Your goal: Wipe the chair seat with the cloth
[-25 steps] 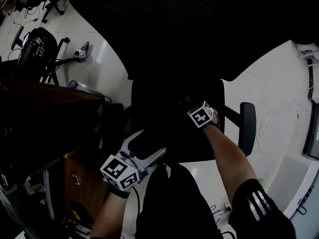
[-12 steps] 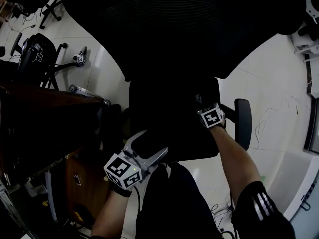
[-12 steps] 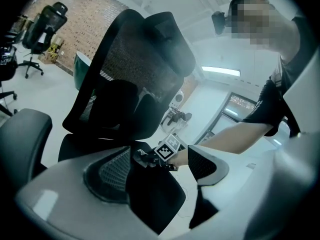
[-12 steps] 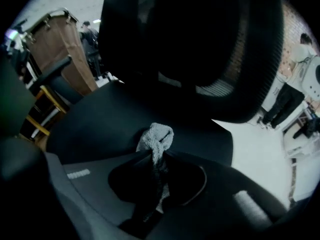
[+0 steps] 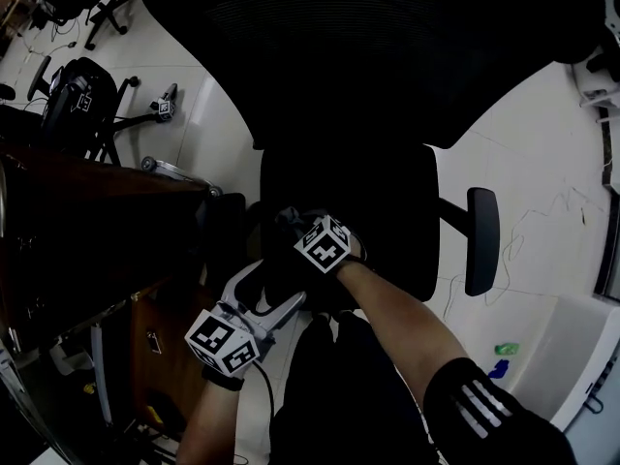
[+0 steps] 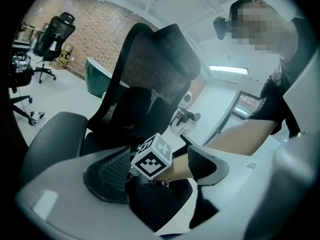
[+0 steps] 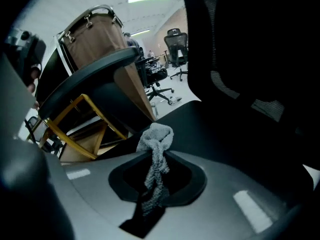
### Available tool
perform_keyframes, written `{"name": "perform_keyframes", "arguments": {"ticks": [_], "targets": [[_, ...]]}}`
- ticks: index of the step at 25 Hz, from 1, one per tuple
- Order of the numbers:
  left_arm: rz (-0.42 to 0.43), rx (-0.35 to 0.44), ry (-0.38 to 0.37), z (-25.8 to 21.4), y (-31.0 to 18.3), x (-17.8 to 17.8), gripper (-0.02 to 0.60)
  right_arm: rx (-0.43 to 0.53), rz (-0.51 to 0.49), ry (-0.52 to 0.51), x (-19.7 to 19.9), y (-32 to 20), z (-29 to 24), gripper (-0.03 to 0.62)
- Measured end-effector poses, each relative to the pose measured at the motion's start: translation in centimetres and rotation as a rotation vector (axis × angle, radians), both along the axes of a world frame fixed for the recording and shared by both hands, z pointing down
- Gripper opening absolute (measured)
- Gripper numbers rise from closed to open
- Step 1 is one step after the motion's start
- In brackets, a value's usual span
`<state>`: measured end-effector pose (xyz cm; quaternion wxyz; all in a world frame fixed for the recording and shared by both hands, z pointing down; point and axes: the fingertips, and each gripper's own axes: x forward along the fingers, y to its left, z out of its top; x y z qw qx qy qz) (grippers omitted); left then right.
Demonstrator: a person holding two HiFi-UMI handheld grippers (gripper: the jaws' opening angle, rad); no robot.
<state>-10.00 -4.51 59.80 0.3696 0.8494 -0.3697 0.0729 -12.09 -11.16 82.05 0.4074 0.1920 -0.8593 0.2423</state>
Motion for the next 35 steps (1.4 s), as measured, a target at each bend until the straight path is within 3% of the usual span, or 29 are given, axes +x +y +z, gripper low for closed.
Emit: {"name": "perform_keyframes", "arguments": {"ticks": [4,8,16,21,26,30,32,35], "targets": [[-0.013,-0.004,0.002,0.3,0.3,0.0,0.388,-0.003,-0.082,0.046,-1.6,1.6,1.8,0.049],[-0.006,-0.012,0.012,0.9,0.6,0.4,0.388,-0.006,-0.085,0.097,1.2,2.5,3.6,0.049],[0.051,-0.037,0.049,1.6,1.3,4.0,0.388,-0.009,-0.027,0.252,15.3,3.5,5.1,0.049],[0.107,-0.045,0.060,1.4,1.7,7.2,0.388,-0.004,0.092,0.328,25.0,3.1,4.4,0.049],[0.142,-0.043,0.055,1.3,2.0,8.3,0.388,-0.008,0.163,0.393,30.1,3.2,3.7,0.049],[0.139,-0.044,0.050,1.2,2.2,8.1,0.388,-0.009,0.240,0.355,29.4,2.7,2.6,0.049],[0.133,-0.046,0.049,1.1,2.5,7.5,0.388,-0.006,0.244,0.262,26.3,2.8,1.5,0.049],[0.118,-0.057,0.040,1.2,3.5,5.9,0.388,-0.014,0.175,0.142,18.9,4.5,0.4,0.049]]}}
